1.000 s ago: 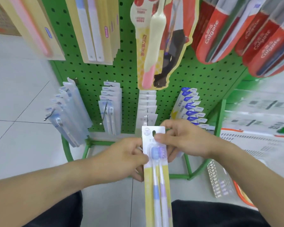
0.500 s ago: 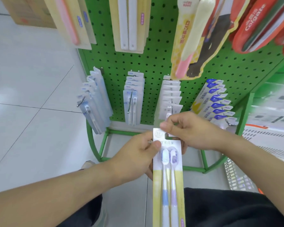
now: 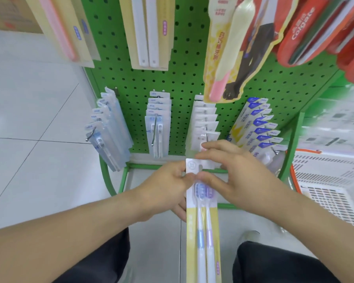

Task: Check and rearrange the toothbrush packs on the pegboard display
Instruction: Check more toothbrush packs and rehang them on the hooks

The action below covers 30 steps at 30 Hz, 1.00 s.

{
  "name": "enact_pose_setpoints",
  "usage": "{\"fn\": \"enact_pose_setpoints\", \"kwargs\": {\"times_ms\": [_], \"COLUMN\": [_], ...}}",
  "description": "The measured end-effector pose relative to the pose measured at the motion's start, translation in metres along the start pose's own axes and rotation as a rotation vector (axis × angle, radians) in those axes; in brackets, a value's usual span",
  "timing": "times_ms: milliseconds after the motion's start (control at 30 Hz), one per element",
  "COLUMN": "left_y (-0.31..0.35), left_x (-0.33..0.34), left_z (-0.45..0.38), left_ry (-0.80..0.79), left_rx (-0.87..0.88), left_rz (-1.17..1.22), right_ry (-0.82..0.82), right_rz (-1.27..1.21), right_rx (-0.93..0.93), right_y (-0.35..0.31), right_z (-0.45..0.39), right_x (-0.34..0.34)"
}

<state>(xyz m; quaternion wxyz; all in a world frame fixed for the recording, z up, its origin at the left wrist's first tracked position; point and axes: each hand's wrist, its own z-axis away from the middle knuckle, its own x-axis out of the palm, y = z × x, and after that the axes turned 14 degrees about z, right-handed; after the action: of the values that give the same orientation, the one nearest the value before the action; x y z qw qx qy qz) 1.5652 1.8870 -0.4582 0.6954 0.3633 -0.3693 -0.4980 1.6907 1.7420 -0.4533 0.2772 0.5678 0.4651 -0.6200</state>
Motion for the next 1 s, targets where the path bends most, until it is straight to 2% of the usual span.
{"fn": "enact_pose_setpoints", "kwargs": {"times_ms": [133,267,367,500,567,700,933,1000], "left_y": [-0.005,-0.013,-0.018,-0.018,-0.014,-0.009,-0.02,-0.021], "left_x": [-0.003,-0.003,-0.003,-0.002,-0.003,-0.008,-0.022,-0.023], "left_z": [-0.001,0.001,0.006,0.011,0.011,0.012,0.018,0.021], "left_ry": [0.078,0.16,0.212,0.293,0.25,0.107,-0.126,-0.141], "left_rx": [0.004,0.021,0.024,0.021,0.019,0.045,0.112,0.128], "left_rz": [0.059,0.096,0.103,0.255,0.267,0.145,-0.112,-0.182], "right_ry": [0.032,-0.232,-0.222,-0.192,-0.146,-0.098,-0.048,-0.027], "right_rz": [0.053,0.016,-0.056,-0.095,-0.125,-0.308,-0.51,-0.567], "right_rx": [-0.071,-0.193,-0.22,-0.213,-0.16,-0.037,-0.054,-0.064], "right_y": [-0.001,-0.001,-0.007,-0.014,-0.013,-0.002,-0.002,-0.007], "right_z": [0.009,0.007,-0.003,-0.017,-0.017,-0.009,0.005,0.008], "right_x": [0.002,0.006,0.008,0.008,0.01,0.012,0.015,0.018]}}
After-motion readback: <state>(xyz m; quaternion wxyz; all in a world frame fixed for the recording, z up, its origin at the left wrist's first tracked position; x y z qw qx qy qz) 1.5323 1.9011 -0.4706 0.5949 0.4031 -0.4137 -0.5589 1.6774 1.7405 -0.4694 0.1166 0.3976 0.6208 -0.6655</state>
